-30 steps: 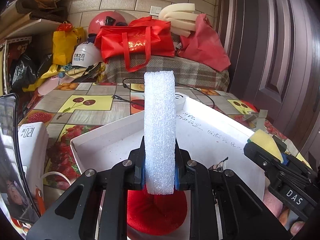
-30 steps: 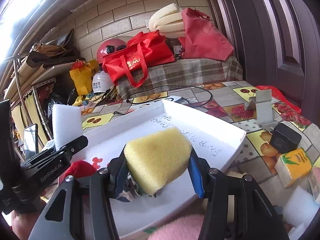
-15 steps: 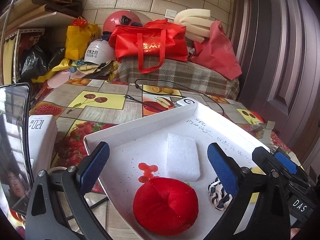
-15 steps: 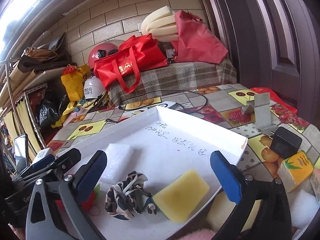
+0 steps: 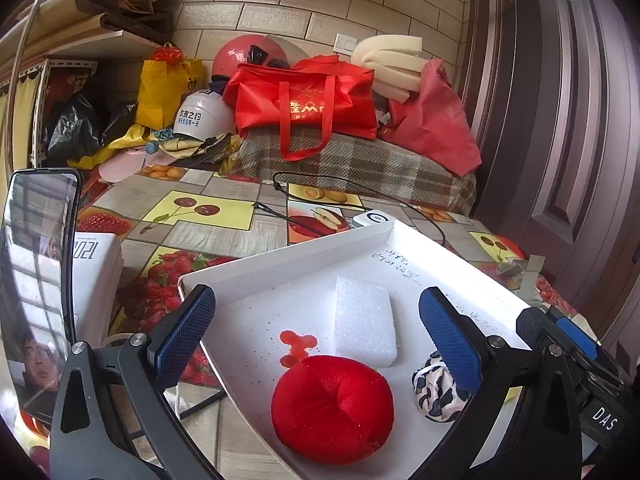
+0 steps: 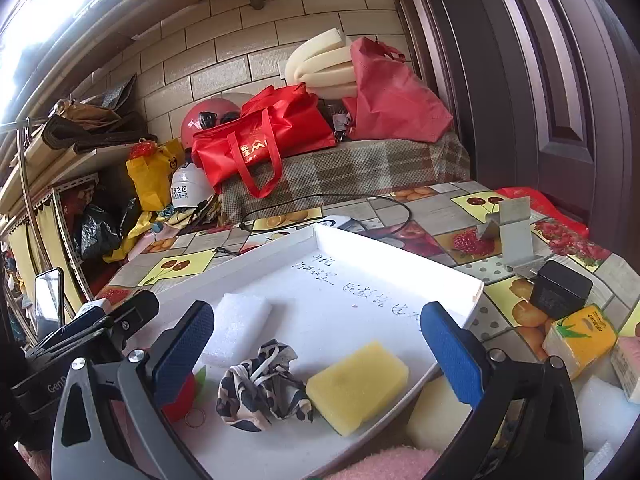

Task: Organize soft objects
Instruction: 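Grasp the pink fluffy ball with the left gripper while the right grasps the white rolled sock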

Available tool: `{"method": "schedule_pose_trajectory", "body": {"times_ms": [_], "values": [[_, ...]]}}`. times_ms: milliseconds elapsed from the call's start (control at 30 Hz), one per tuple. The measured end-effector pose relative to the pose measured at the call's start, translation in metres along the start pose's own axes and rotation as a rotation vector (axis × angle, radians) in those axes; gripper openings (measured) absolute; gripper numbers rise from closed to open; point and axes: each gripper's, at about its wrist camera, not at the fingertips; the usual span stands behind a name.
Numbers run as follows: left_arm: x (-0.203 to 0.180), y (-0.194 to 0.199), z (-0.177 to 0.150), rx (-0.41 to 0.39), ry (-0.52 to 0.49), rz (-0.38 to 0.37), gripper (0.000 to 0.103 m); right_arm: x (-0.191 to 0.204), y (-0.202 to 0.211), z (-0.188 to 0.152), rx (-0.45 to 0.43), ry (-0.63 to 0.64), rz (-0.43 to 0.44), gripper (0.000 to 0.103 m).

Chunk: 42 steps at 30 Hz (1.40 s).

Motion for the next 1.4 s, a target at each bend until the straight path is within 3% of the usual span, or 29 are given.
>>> {"method": "schedule_pose_trajectory", "body": {"times_ms": [267, 500, 600, 767, 900, 1000, 1067, 1133, 1233, 1400], "values": [[-0.001, 0.012, -0.005, -0.018, 0.003, -0.011, 0.103, -0.014, 0.017, -0.009, 0.013, -0.052, 0.013, 0.103], [-0.038, 0.032, -0.018, -0.086, -0.178, -0.013, 0.103, -0.023, 0.056, -0.026, 0.027, 0.023, 0.045, 0.103], [-0.056, 0.04, -0.026, -0.078, -0.25, -0.059, 0.103, -0.036, 0.076, -0.031, 0.02, 0.06, 0.02, 0.103], [-0.087, 0.048, -0.042, 0.026, -0.324, -0.244, 0.103, -0.078, 0.101, -0.035, 0.047, 0.102, -0.045, 0.103], [-0.125, 0.049, -0.058, 0.138, -0.471, -0.376, 0.103, -0.108, 0.114, -0.04, 0.155, 0.17, 0.018, 0.103], [-0.147, 0.049, -0.071, 0.185, -0.581, -0.392, 0.102, -0.121, 0.121, -0.043, 0.213, 0.208, 0.024, 0.101], [-0.157, 0.048, -0.077, 0.221, -0.624, -0.427, 0.102, -0.124, 0.122, -0.045, 0.228, 0.223, 0.025, 0.091], [-0.165, 0.046, -0.082, 0.252, -0.653, -0.456, 0.102, -0.125, 0.118, -0.046, 0.26, 0.225, 0.037, 0.075], [-0.175, 0.039, -0.085, 0.28, -0.656, -0.443, 0.102, -0.122, 0.107, -0.049, 0.326, 0.236, 0.049, 0.07], [-0.184, 0.018, -0.09, 0.396, -0.657, -0.429, 0.102, -0.122, 0.088, -0.057, 0.442, 0.242, 0.035, 0.064]]}}
Point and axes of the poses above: each gripper's, at about its wrist camera, not at the fingertips, and y roughly against the way its jaws point, x to its left, z to its top, and after that the axes turned 5 degrees about x, right-handed
